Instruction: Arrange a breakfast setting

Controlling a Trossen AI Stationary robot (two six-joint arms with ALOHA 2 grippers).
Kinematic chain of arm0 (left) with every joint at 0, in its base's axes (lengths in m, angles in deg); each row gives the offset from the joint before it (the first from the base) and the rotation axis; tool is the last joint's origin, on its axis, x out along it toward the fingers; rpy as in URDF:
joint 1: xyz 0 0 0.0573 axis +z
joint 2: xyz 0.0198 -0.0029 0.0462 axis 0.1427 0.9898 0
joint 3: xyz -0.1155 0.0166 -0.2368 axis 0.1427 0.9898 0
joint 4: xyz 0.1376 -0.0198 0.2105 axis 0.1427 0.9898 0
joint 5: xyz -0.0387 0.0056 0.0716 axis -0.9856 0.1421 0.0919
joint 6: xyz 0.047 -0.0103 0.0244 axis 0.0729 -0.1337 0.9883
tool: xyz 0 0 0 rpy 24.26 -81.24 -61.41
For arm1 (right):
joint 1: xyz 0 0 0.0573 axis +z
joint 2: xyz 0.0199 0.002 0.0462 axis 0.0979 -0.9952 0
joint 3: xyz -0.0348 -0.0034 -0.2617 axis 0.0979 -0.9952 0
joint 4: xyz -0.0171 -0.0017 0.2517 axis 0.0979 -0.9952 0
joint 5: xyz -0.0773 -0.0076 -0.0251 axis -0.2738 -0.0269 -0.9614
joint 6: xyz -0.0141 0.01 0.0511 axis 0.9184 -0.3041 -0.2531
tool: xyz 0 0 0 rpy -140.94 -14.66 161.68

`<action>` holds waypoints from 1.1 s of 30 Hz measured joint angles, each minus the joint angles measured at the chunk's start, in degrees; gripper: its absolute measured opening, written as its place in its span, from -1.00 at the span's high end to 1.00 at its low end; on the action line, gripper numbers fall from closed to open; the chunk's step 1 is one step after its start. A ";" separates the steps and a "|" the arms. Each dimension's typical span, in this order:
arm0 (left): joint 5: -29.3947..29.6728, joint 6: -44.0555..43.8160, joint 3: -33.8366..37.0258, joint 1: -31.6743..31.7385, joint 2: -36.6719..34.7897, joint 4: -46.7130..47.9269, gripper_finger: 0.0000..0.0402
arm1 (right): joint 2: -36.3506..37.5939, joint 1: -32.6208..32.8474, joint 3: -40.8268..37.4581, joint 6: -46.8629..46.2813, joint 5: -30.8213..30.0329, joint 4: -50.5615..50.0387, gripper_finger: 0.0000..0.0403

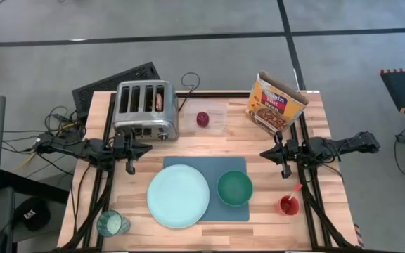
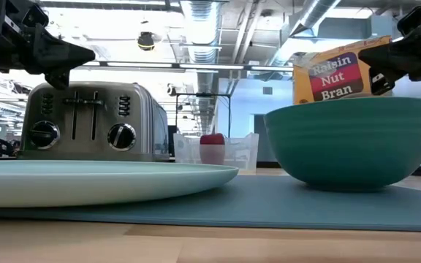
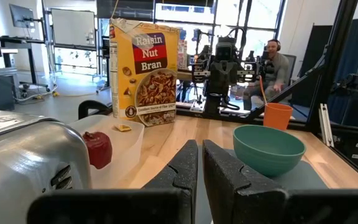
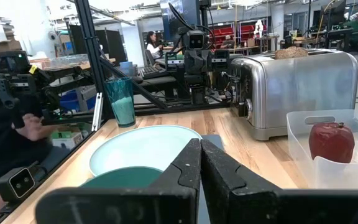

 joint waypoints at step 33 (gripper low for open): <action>0.08 0.45 -0.23 0.00 0.08 -7.17 0.94 | -0.01 0.00 0.01 0.39 -0.01 0.00 0.82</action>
